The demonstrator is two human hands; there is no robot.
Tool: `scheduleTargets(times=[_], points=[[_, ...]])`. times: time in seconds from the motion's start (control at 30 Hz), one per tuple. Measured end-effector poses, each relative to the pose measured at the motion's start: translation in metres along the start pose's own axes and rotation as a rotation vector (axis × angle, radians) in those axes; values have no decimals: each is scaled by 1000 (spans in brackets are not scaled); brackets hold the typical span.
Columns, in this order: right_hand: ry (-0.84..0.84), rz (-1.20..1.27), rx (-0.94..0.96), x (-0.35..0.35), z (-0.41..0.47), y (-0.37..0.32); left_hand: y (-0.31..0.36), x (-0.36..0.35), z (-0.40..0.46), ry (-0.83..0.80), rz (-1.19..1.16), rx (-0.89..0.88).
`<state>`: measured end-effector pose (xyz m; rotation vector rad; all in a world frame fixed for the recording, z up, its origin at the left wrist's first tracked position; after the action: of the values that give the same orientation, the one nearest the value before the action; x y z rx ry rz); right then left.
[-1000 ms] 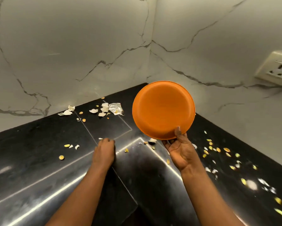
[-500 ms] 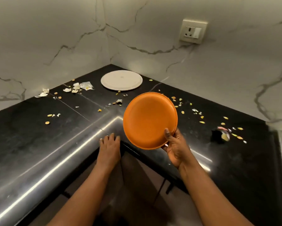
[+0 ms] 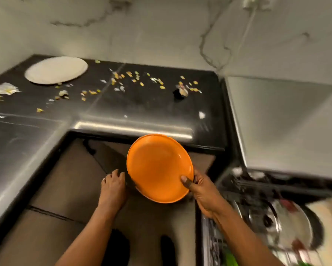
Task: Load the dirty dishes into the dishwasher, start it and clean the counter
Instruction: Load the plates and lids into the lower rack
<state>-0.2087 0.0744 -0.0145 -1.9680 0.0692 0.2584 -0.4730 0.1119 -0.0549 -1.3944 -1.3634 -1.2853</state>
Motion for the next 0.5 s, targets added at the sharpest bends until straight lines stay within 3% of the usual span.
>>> scheduleTargets(times=[0.23,0.5], points=[[392,372,-264,66,-152,150,77,-107,-103,-240,40,-197],[837,726,-407,121,-298,240,179,-178,-178,-431,95,-447]])
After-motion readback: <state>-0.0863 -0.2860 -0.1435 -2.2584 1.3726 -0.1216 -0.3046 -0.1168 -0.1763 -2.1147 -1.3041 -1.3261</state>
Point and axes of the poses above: each hand's wrist, its own z-axis towards the middle knuckle, its own x-axis out of the back of the hand, y = z × x, the point moved 2 cm from there along z, towards the middle knuckle, and after that the axes turned 9 degrees about -x, right-handed, at the moved point
